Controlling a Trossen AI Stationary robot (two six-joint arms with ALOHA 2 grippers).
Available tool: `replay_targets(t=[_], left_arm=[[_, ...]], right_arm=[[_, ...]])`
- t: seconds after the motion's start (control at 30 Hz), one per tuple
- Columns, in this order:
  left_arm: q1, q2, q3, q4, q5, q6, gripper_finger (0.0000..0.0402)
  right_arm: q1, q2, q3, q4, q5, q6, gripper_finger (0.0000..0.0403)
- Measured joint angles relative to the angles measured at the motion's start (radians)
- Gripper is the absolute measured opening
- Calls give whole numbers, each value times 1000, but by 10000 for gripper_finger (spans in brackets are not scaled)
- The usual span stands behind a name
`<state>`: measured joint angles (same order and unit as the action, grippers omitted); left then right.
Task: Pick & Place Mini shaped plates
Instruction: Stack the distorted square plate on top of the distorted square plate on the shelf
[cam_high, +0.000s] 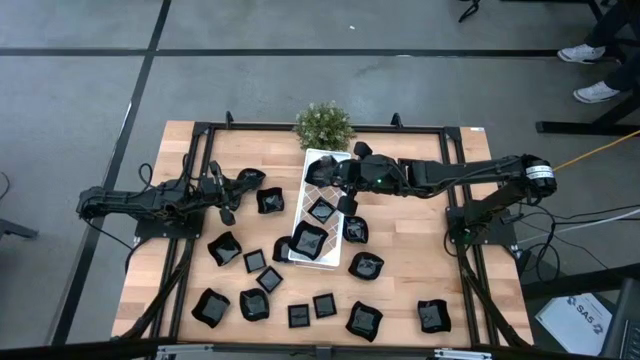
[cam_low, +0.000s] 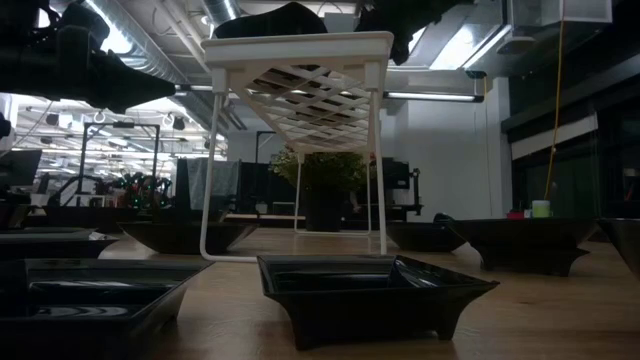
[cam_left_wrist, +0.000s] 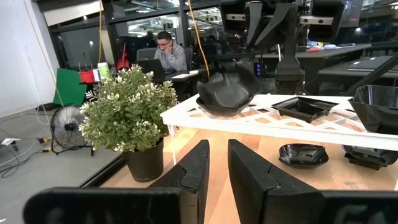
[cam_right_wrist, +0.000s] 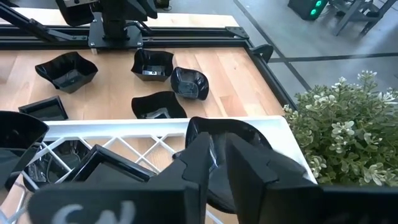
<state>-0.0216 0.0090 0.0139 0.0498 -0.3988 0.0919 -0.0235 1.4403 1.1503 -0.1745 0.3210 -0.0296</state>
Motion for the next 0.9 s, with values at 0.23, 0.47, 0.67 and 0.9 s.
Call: replay_targets(t=[0.23, 0.47, 0.67, 0.9], left_arm=[[0, 0, 0, 0, 0, 0, 53], [0, 0, 0, 0, 0, 0, 53], [0, 0, 0, 0, 0, 0, 54], [0, 0, 0, 0, 0, 0, 52]], right_arm=[[0, 0, 0, 12, 0, -10, 80], [0, 0, 0, 13, 0, -35, 81], [0, 0, 0, 11, 0, -58, 66], [0, -1, 0, -115, 0, -58, 57]])
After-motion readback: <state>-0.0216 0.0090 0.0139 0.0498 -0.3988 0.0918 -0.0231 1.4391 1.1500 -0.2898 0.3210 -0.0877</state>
